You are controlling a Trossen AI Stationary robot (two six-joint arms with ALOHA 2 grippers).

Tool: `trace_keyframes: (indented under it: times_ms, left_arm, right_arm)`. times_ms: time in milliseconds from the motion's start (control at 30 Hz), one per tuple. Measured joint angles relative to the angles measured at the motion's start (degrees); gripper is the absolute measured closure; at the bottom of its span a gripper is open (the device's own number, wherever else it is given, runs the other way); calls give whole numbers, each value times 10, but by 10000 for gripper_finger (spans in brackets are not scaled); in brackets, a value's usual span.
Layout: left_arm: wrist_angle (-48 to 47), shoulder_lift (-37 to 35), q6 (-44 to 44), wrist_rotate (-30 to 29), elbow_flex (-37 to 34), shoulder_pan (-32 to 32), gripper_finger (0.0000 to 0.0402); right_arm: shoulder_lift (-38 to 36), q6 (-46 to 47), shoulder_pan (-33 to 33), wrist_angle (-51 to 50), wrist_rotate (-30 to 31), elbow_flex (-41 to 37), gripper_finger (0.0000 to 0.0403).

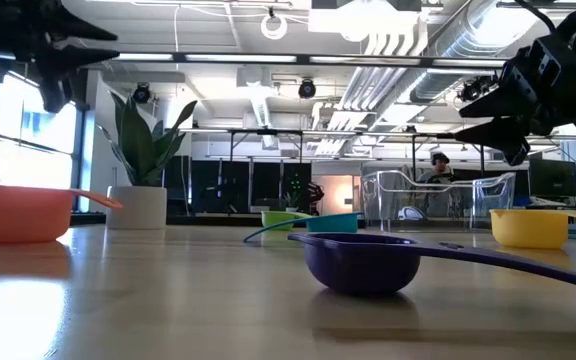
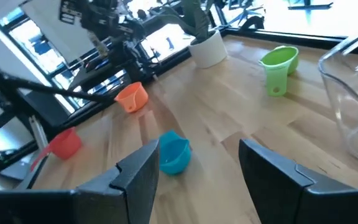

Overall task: Nest measuring cups in basket
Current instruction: Stack thr red measuring cup into the orange measuring cup

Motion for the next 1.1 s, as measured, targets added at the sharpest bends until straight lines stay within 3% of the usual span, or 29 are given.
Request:
trace_keyframes:
  times_ms: [233, 467, 767, 1100]
  left_arm:
    - [-31, 67, -56, -19, 80, 0, 326]
    - [-143, 193, -107, 13, 213, 0, 326]
    - [-290, 345, -172, 175, 365, -1, 326]
    - [-337, 477, -214, 319, 386, -56, 326]
  right_arm:
    - [0, 115, 0, 1, 19, 0, 192]
    - [0, 165, 0, 1, 19, 0, 192]
    - [0, 148, 0, 1, 19, 0, 192]
    - [0, 144, 0, 1, 19, 1, 192]
